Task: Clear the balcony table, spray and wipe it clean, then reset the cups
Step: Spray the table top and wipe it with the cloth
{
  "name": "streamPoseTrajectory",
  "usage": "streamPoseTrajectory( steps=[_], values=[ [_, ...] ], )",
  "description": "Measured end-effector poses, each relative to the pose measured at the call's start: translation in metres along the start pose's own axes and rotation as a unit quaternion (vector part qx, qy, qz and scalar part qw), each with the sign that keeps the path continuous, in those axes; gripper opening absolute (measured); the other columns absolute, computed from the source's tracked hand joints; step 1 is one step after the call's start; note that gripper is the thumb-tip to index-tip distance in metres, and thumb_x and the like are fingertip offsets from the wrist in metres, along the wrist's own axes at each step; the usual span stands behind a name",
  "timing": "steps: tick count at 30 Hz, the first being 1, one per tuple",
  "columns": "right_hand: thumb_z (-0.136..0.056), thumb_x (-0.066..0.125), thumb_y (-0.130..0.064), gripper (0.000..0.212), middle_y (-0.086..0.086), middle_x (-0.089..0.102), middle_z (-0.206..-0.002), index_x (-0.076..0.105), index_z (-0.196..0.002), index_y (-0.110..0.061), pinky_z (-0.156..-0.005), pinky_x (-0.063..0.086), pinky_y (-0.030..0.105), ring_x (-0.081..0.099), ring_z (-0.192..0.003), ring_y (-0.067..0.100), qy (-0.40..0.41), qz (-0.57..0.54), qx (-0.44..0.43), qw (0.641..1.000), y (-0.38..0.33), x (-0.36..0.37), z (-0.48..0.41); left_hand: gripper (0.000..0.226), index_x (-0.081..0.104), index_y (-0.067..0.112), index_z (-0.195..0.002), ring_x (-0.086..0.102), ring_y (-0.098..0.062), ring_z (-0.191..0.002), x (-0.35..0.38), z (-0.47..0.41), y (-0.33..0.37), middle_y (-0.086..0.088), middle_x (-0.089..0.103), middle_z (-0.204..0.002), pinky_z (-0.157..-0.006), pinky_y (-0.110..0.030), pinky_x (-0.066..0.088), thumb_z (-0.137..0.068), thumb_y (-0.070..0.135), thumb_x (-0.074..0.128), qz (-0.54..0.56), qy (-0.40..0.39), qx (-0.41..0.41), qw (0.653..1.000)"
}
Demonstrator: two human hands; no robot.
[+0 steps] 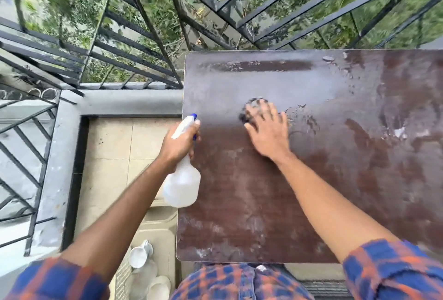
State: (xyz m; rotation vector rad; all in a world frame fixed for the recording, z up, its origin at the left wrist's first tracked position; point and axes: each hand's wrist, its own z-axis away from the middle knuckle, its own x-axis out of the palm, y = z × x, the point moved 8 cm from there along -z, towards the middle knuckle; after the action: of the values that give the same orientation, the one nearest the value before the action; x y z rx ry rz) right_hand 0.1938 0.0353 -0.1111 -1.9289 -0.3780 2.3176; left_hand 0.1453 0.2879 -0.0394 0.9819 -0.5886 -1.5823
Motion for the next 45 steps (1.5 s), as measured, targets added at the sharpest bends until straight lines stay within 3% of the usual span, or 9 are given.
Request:
streamPoseTrajectory(
  steps=[5, 10, 16, 21, 29, 33, 38, 41, 45],
  values=[
    [-0.101, 0.044, -0.049, 0.061, 0.011, 0.021, -0.168, 0.029, -0.158, -0.034, -0.121, 0.017, 0.062, 0.02, -0.153, 0.036, 0.058, -0.024, 0.28, 0.958, 0.199, -0.042, 0.051, 0.046, 0.054, -0.002, -0.086, 0.048, -0.022, -0.06, 0.022, 0.021, -0.002, -0.004, 0.058, -0.075, -0.054, -0.03, 0.041, -0.101, 0.042, 0.053, -0.021, -0.008, 0.005, 1.0],
    [-0.099, 0.053, -0.043, 0.062, 0.012, 0.023, -0.167, 0.033, -0.157, -0.032, -0.12, 0.015, 0.063, 0.021, -0.153, 0.036, 0.121, -0.081, 0.417, 0.897, 0.155, -0.027, 0.102, 0.046, 0.055, -0.005, -0.086, 0.044, -0.021, -0.048, 0.029, 0.039, -0.009, -0.004, 0.058, -0.072, -0.049, -0.027, 0.041, -0.103, 0.038, 0.054, -0.001, 0.008, -0.005, 1.0],
    [-0.099, 0.048, -0.042, 0.062, 0.005, 0.013, -0.17, 0.03, -0.158, -0.034, -0.122, 0.0, 0.059, 0.008, -0.157, 0.03, -0.023, -0.055, 0.05, 0.997, -0.097, 0.034, 0.111, 0.037, 0.063, 0.002, -0.078, 0.05, -0.016, -0.051, 0.023, 0.06, -0.02, -0.006, 0.059, -0.071, -0.045, -0.021, 0.042, -0.102, 0.031, 0.059, 0.022, 0.041, -0.017, 0.999],
    [-0.1, 0.043, -0.05, 0.054, -0.003, 0.027, -0.167, 0.042, -0.152, -0.035, -0.124, 0.01, 0.055, 0.016, -0.155, 0.022, -0.113, 0.005, -0.204, 0.972, -0.151, 0.045, 0.1, 0.033, 0.068, 0.006, -0.083, 0.053, -0.017, -0.047, 0.013, 0.073, -0.039, -0.009, 0.063, -0.072, -0.05, -0.028, 0.045, -0.098, 0.035, 0.065, 0.024, 0.035, -0.035, 0.999],
    [-0.098, 0.031, -0.057, 0.066, 0.016, 0.033, -0.162, 0.037, -0.156, -0.026, -0.119, 0.023, 0.063, 0.032, -0.148, 0.036, 0.075, -0.017, 0.22, 0.972, 0.156, -0.022, 0.123, 0.033, 0.065, 0.011, -0.078, 0.046, -0.01, -0.039, 0.019, 0.093, -0.041, -0.007, 0.063, -0.078, -0.041, -0.024, 0.041, -0.103, 0.032, 0.059, 0.025, 0.036, -0.015, 0.999],
    [-0.1, 0.044, -0.047, 0.066, 0.019, 0.027, -0.164, 0.029, -0.159, -0.021, -0.119, 0.022, 0.064, 0.029, -0.149, 0.039, 0.109, -0.039, 0.323, 0.939, 0.148, -0.006, 0.18, 0.038, 0.064, 0.003, -0.082, 0.043, -0.018, -0.036, 0.015, 0.098, -0.058, 0.0, 0.062, -0.063, -0.048, -0.029, 0.041, -0.102, 0.035, 0.06, 0.058, 0.043, -0.036, 0.997],
    [-0.099, 0.046, -0.045, 0.067, 0.016, 0.025, -0.166, 0.031, -0.159, -0.021, -0.121, 0.022, 0.056, 0.026, -0.152, 0.035, 0.047, -0.015, 0.011, 0.999, -0.044, 0.042, 0.199, 0.038, 0.063, 0.005, -0.079, 0.044, -0.023, -0.039, -0.006, 0.107, -0.081, -0.004, 0.06, -0.06, -0.051, -0.031, 0.042, -0.101, 0.035, 0.06, 0.082, 0.066, -0.061, 0.993],
    [-0.098, 0.048, -0.042, 0.061, 0.01, 0.029, -0.165, 0.035, -0.156, -0.025, -0.119, 0.026, 0.057, 0.027, -0.152, 0.032, -0.036, -0.003, -0.244, 0.969, -0.142, 0.065, 0.182, 0.028, 0.065, 0.011, -0.085, 0.046, -0.018, -0.038, -0.022, 0.117, -0.092, -0.01, 0.062, -0.076, -0.042, -0.024, 0.04, -0.103, 0.032, 0.059, 0.085, 0.095, -0.06, 0.99],
    [-0.1, 0.048, -0.034, 0.06, 0.011, 0.028, -0.166, 0.034, -0.157, -0.023, -0.122, 0.019, 0.056, 0.022, -0.154, 0.031, -0.044, 0.011, -0.201, 0.979, -0.161, 0.052, 0.091, 0.032, 0.066, 0.009, -0.088, 0.046, -0.022, -0.04, -0.048, 0.126, -0.114, -0.011, 0.07, -0.085, -0.043, -0.024, 0.041, -0.1, 0.039, 0.061, 0.079, 0.116, -0.094, 0.986]
  ],
)
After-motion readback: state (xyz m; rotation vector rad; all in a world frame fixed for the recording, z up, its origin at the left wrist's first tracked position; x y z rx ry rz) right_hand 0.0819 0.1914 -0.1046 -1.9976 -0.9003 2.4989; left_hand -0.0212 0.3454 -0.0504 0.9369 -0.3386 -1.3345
